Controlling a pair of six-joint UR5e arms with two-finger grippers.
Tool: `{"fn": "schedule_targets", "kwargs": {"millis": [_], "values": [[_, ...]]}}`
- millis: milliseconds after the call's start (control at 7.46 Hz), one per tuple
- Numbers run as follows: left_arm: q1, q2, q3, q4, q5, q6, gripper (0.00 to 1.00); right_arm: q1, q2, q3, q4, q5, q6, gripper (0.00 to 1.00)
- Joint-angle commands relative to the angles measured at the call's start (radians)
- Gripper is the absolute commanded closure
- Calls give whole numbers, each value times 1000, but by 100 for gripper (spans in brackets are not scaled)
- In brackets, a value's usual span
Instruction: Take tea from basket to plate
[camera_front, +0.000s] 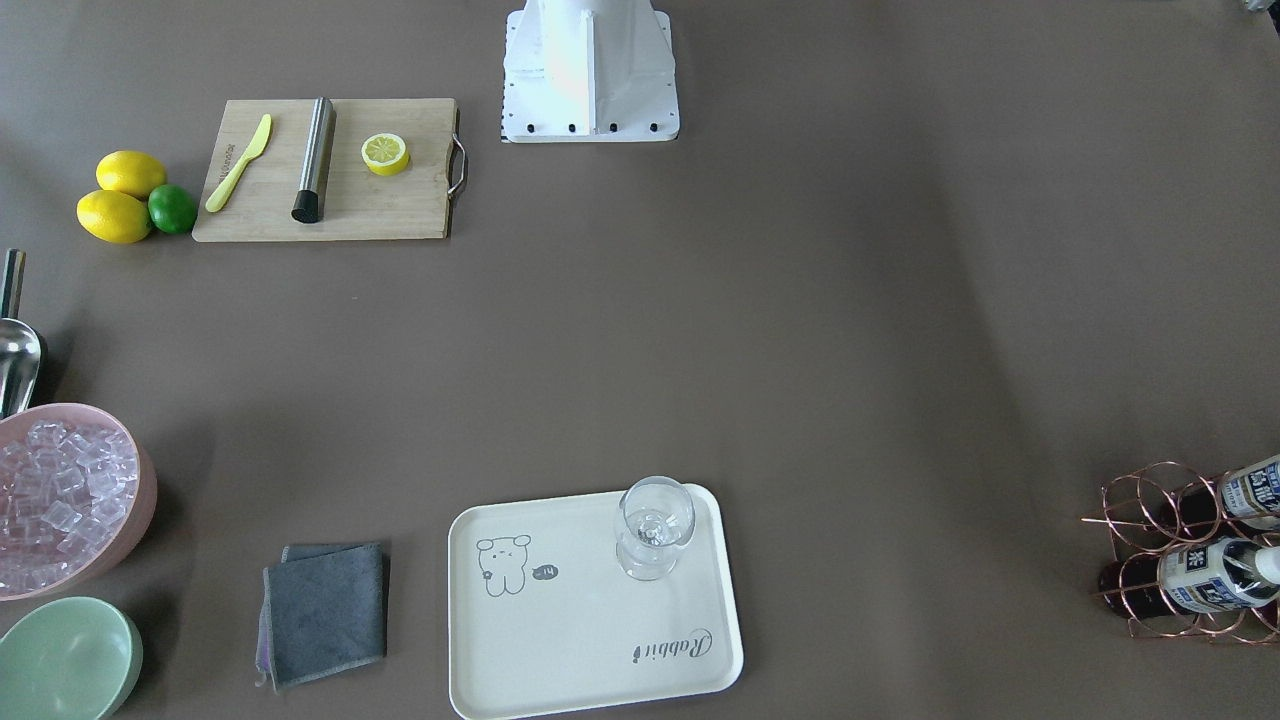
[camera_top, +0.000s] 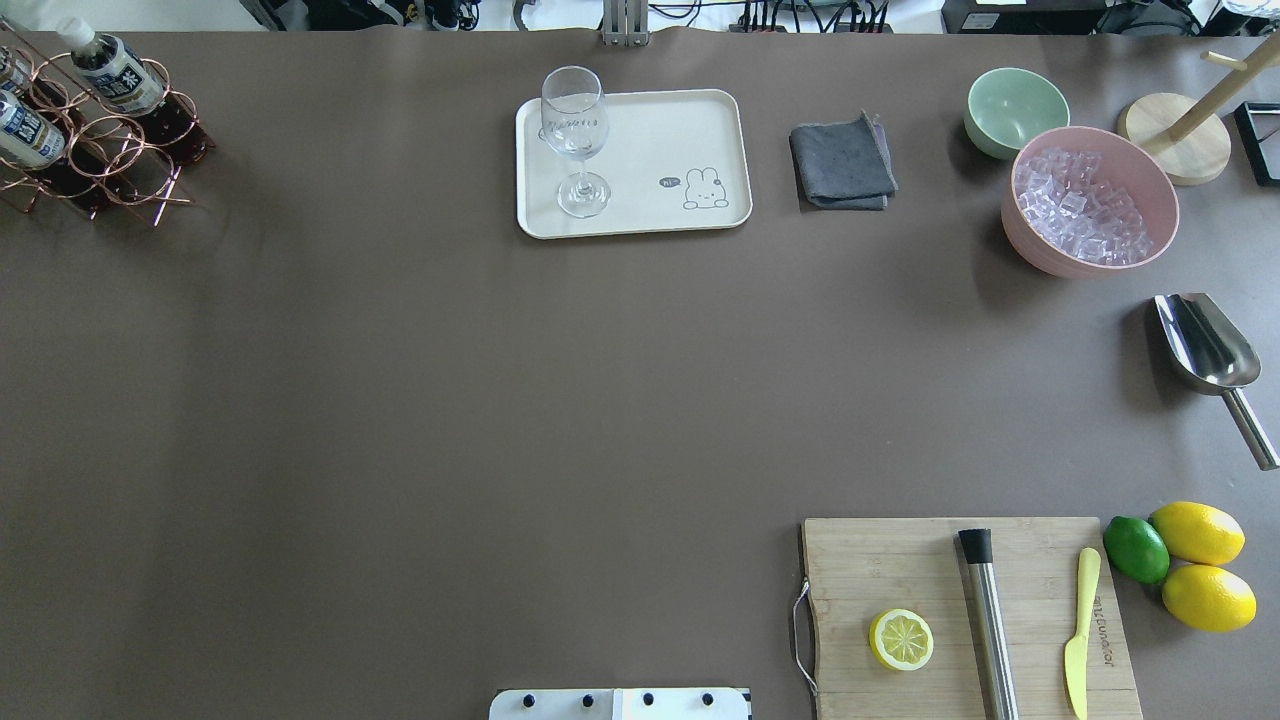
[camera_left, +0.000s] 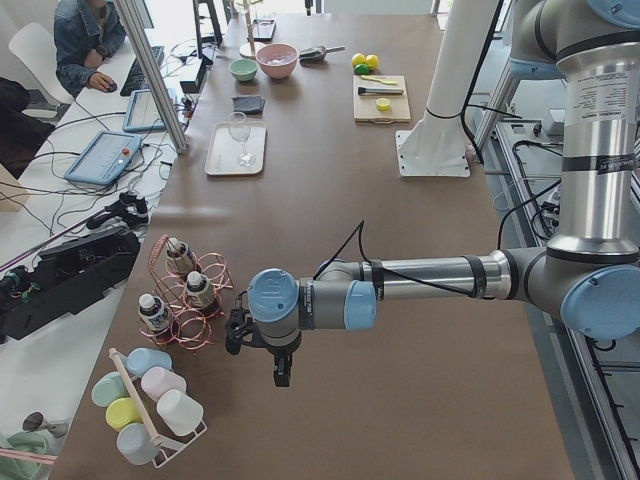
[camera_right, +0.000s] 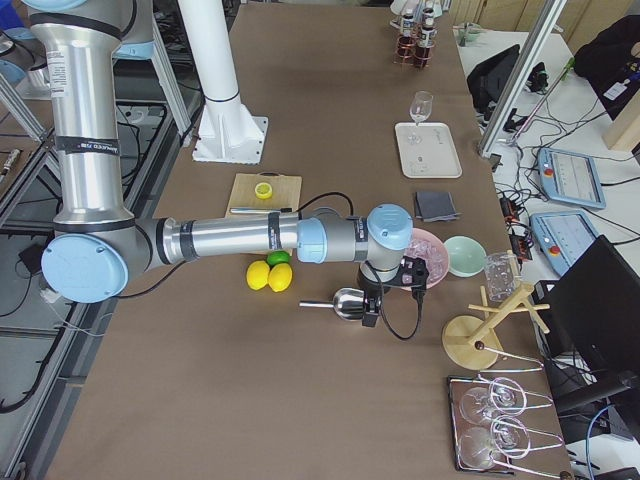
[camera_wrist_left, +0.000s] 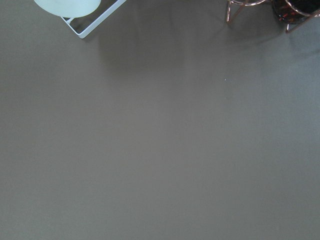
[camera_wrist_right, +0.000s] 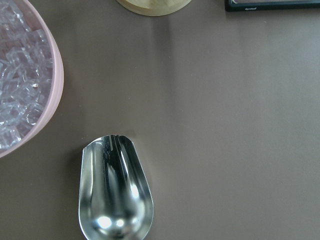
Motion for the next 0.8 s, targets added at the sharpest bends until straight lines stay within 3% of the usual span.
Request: {"fn": "schedule_targets", "kwargs": {"millis": [0, 670], "values": [[-9, 43, -38, -4, 12, 4, 2, 2, -20, -11, -1, 5, -7, 0], [-15, 65, -90, 23, 3, 9, 2, 3, -21, -28, 39, 2, -37, 0]]}}
